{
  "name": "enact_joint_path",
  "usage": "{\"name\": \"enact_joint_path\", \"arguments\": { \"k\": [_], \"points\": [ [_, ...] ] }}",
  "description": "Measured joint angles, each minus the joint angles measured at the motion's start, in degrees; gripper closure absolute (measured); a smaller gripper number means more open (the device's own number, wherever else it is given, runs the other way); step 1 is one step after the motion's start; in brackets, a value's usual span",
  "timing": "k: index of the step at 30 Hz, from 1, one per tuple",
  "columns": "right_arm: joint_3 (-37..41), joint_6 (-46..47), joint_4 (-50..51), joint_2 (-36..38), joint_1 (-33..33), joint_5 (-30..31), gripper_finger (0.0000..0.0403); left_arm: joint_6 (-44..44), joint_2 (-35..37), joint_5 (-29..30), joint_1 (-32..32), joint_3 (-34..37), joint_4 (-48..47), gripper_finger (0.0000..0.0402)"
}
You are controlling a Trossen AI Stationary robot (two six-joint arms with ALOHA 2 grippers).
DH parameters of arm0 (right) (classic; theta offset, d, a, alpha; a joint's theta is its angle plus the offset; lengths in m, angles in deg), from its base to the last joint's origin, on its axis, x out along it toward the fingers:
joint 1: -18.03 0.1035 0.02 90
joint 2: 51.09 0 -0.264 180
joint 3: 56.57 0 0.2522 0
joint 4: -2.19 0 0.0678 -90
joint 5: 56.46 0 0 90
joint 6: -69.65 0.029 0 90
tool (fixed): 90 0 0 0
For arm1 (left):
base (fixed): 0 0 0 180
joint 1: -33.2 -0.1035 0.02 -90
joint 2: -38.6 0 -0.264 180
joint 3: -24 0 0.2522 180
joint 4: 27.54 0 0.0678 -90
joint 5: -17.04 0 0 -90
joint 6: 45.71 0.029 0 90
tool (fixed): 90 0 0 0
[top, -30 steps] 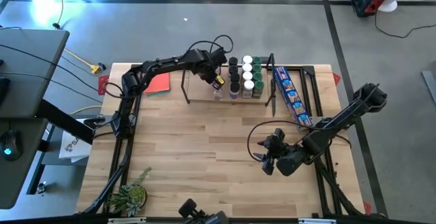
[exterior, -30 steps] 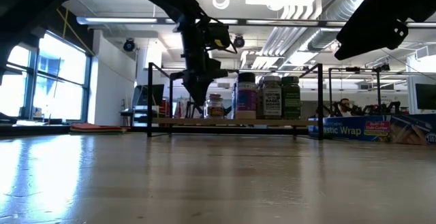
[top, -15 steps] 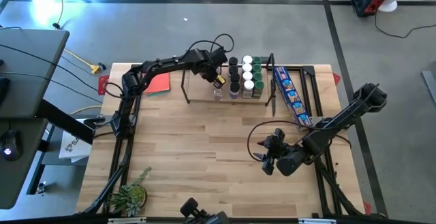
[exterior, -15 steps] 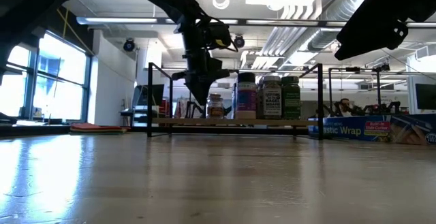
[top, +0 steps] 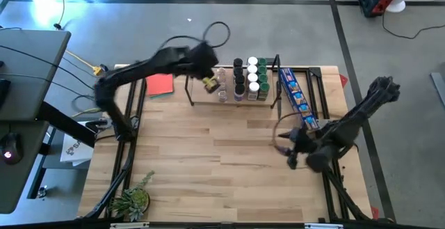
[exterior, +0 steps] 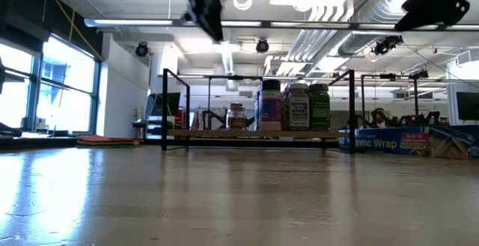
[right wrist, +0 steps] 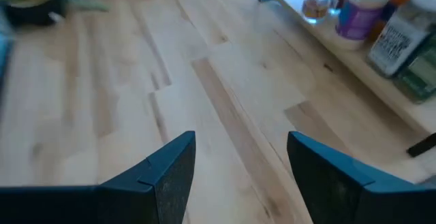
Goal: Shelf spices
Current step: Return to Home Position
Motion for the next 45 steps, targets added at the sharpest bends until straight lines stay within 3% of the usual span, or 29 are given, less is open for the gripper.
{"name": "enact_joint_path", "arguments": {
  "k": [5, 12, 16, 20, 25, 27, 33, 38, 45],
  "points": [
    [2.01, -6.02, 2.43, 14.02, 0.68, -7.53, 0.0176, -2.57, 17.21, 0.49, 10.85, 9.73, 5.92, 0.0373],
    [14.53, -9.00, -5.70, 33.95, 0.55, -12.00, 0.0176, -17.25, 45.50, 8.95, 32.49, 39.90, 27.44, 0.0379],
    [22.43, -15.97, -17.10, 43.11, -1.52, -11.67, 0.0186, -24.47, 57.97, 15.28, 38.63, 54.61, 33.43, 0.0382],
    [26.12, -24.33, -20.14, 49.36, -6.72, -11.28, 0.0246, -26.92, 68.53, 22.45, 38.65, 64.68, 34.82, 0.0383],
    [26.64, -32.47, -19.84, 56.41, -14.26, -16.60, 0.0365, -24.91, 80.44, 22.92, 36.08, 71.22, 33.79, 0.0384],
    [26.64, -34.72, -19.76, 59.51, -16.97, -20.38, 0.0393, -24.74, 85.09, 22.13, 34.82, 72.93, 32.51, 0.0385],
    [26.74, -34.04, -20.22, 61.87, -22.37, -34.01, 0.0397, -21.98, 95.70, 18.24, 33.04, 77.25, 31.57, 0.0400],
    [33.22, -33.57, -28.56, 61.55, -23.73, -37.76, 0.0401, -19.31, 101.00, 18.32, 33.04, 81.49, 32.08, 0.0401],
    [43.87, -34.68, -42.98, 61.57, -25.00, -42.21, 0.0402, -19.58, 100.85, 15.44, 33.06, 87.45, 36.47, 0.0401]
  ]
}}
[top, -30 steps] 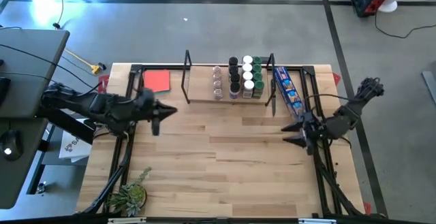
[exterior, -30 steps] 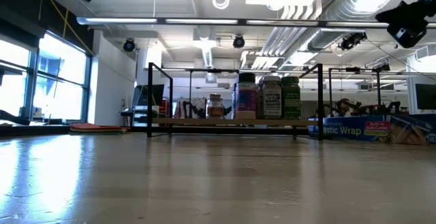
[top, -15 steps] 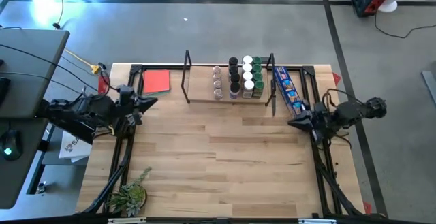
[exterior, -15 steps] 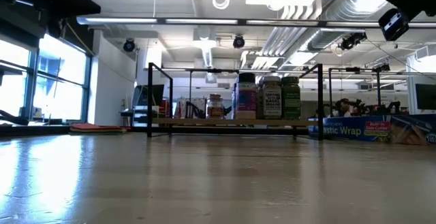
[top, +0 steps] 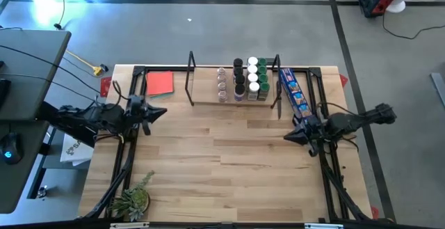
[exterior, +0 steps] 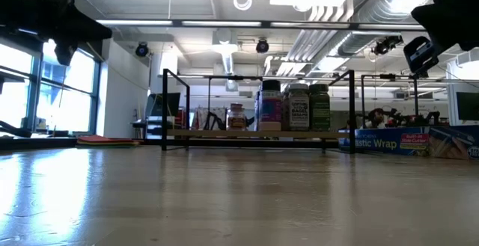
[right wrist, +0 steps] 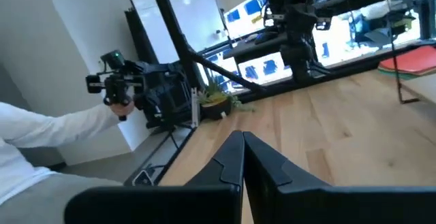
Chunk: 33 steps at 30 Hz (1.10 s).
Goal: Shelf spices
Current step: Return to Home Position
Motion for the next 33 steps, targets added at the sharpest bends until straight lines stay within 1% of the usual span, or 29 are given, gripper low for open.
{"name": "enact_joint_path", "arguments": {
  "k": [4, 6, 9, 11, 15, 16, 21, 24, 27, 33],
  "points": [
    [0.02, -1.62, -0.15, -0.12, -1.04, -0.05, 0.0403, 2.42, 0.12, -0.44, 0.00, 2.88, 4.85, 0.0401],
    [0.02, -3.58, -1.08, -0.12, -1.54, -0.11, 0.0403, 4.97, 0.07, -1.29, -0.01, 4.60, 7.83, 0.0401],
    [0.02, -5.32, -1.28, -0.12, -2.16, -0.51, 0.0403, 10.48, 0.13, -5.47, 0.00, 7.00, 13.52, 0.0401],
    [0.02, -5.42, -1.26, -0.12, -2.26, -2.10, 0.0403, 13.50, 0.12, -8.43, 0.00, 9.41, 17.50, 0.0401],
    [0.02, -4.28, -1.22, -0.12, -2.24, -6.75, 0.0403, 18.19, 0.14, -11.90, 0.00, 14.40, 26.58, 0.0401],
    [0.02, -4.05, -1.19, -0.12, -2.24, -7.71, 0.0403, 18.91, 0.10, -12.92, -0.02, 14.70, 25.61, 0.0401],
    [0.02, -4.14, -0.90, -0.12, -2.24, -8.97, 0.0403, 18.42, -0.64, -16.45, -0.02, 14.67, 25.65, 0.0401],
    [0.02, -5.31, -0.80, -0.12, -2.24, -8.99, 0.0403, 17.79, -0.89, -16.50, -0.66, 14.67, 28.41, 0.0401],
    [0.02, -5.62, -0.80, -0.12, -2.24, -8.99, 0.0403, 16.34, -1.85, -16.83, -3.22, 14.65, 29.66, 0.0401],
    [0.04, -5.62, -0.80, -0.12, -2.24, -8.99, 0.0403, 15.98, -8.23, -23.33, -9.76, 14.65, 33.20, 0.0401]
  ]
}}
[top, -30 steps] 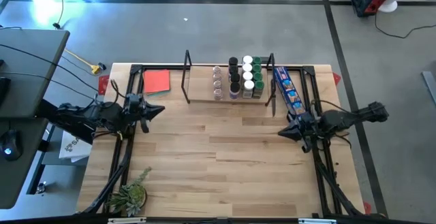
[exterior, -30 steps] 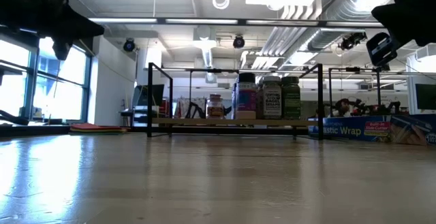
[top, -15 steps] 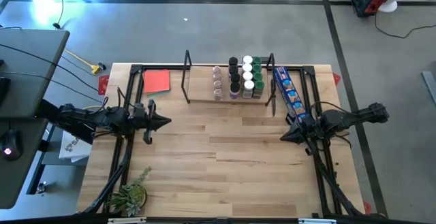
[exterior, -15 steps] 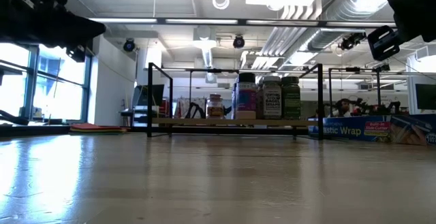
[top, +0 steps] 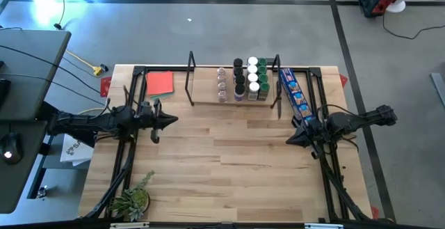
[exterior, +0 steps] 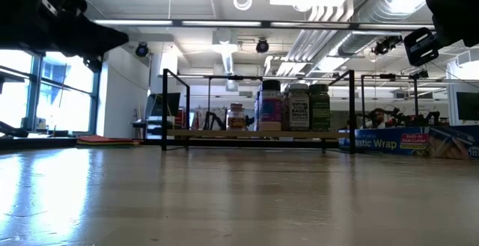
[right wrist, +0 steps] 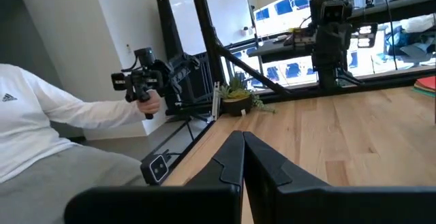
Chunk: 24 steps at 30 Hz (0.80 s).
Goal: Shelf spices
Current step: Return to Home Position
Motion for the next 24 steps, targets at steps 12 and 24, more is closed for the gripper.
{"name": "enact_joint_path", "arguments": {
  "k": [12, 24],
  "points": [
    [0.00, -0.87, 0.00, 0.00, 0.02, 6.02, 0.0403, -0.69, -1.98, -1.71, 0.10, 0.00, -0.74, 0.0401],
    [0.02, -1.74, 0.04, 0.00, 0.02, 9.35, 0.0403, 0.43, 7.17, 7.74, 9.88, -0.09, -7.87, 0.0401]
  ]
}}
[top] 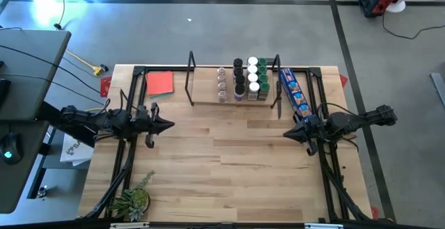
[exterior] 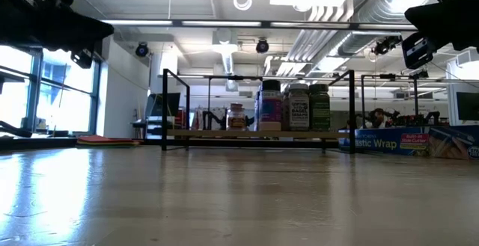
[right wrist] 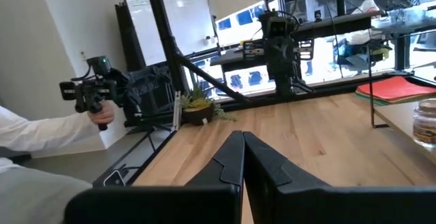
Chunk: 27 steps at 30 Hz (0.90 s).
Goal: Shelf spices
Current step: Return to Home Position
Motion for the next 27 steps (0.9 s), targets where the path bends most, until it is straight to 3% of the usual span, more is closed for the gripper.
{"name": "enact_joint_path", "arguments": {
  "k": [7, 27],
  "points": [
    [0.00, 0.04, 2.14, 0.00, -0.02, 0.26, 0.0403, 3.92, 1.23, 7.08, 4.29, -3.81, -6.12, 0.0401],
    [0.00, -0.84, 3.06, 0.01, -0.01, 1.32, 0.0403, 6.22, 0.59, 4.81, 4.10, -2.66, -8.43, 0.0401]
  ]
}}
